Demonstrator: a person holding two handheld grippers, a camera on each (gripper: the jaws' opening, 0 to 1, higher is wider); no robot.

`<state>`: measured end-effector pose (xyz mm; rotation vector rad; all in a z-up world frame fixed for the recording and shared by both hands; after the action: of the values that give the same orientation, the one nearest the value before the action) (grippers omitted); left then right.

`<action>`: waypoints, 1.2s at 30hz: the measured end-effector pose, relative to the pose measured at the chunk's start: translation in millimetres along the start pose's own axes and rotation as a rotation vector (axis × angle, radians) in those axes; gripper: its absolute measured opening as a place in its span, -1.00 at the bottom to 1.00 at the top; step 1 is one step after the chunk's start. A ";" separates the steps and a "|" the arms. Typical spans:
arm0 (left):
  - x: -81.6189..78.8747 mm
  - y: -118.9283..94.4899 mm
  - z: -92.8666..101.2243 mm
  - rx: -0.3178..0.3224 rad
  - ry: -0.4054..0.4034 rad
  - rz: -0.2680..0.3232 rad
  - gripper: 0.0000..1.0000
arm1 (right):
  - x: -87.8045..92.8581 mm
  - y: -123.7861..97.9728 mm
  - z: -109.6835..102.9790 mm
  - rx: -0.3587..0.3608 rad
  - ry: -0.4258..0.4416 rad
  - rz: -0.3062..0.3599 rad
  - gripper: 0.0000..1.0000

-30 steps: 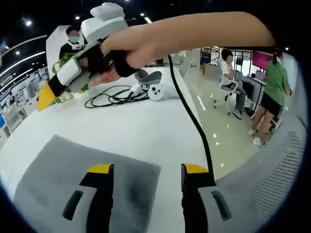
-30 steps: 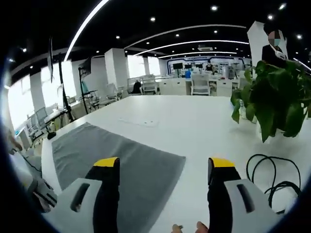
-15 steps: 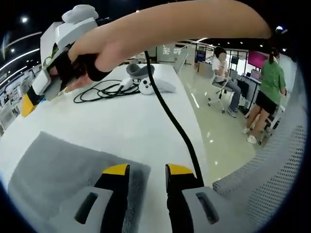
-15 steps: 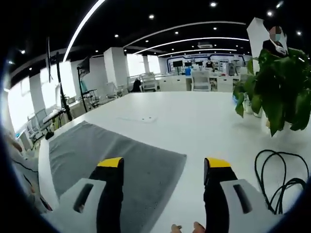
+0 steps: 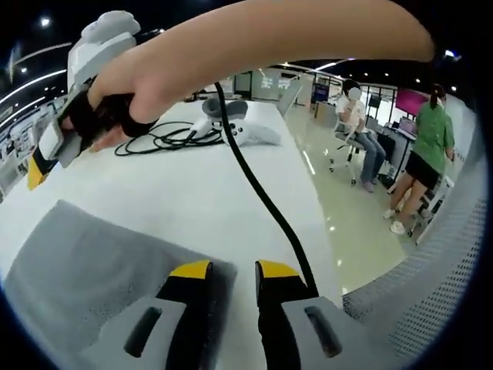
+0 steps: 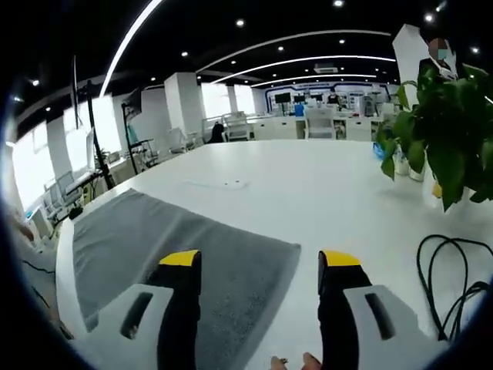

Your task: Fold the towel on the table until its edges align and the towel forms a compact rectangular stack.

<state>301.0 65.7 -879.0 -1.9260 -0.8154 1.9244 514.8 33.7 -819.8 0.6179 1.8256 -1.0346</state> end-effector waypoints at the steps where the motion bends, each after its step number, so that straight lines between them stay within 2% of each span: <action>1: 0.7 1.0 1.1 0.008 0.001 0.001 -0.54 | 1.2 3.5 -0.3 -0.002 -0.006 0.000 0.21; 4: 1.2 2.9 2.2 0.015 0.035 0.007 -0.54 | 5.3 10.6 -0.3 0.000 -0.015 -0.009 0.20; 8: 1.9 4.0 0.6 -0.009 0.070 0.014 -0.58 | 10.2 17.1 4.9 0.009 -0.017 -0.020 0.19; 11: 3.6 2.5 -5.2 -0.057 0.092 0.001 -0.75 | 11.9 20.9 9.1 0.018 -0.011 -0.026 0.17; 14: 3.6 2.3 -4.8 -0.056 0.054 0.003 -0.77 | 13.2 25.9 10.6 0.021 -0.012 -0.031 0.15; 20: 4.4 2.3 -6.9 -0.045 0.069 0.011 -0.90 | 21.1 39.9 11.0 0.016 -0.040 -0.067 0.10; 23: 4.4 2.4 -8.1 -0.039 0.043 0.018 -0.92 | 22.7 44.5 12.4 0.018 -0.039 -0.076 0.09; 36: 5.7 2.7 -8.9 -0.025 0.022 0.036 -0.93 | 20.8 66.7 32.0 0.103 -0.061 -0.092 -0.24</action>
<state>309.9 68.5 -884.6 -1.9858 -0.8077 1.9188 571.0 40.9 -871.7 0.5615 1.7699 -1.2017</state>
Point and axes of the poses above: the point that each gripper's makers call its tool centre point, and the gripper's own axes: y roughly forward along the fingers, z roughly to its right, x roughly out of its underside, the point moved 5 cm from there along -y, roughly backward along the fingers, and after that the axes turned 6 degrees about y, right-handed, at the moved point
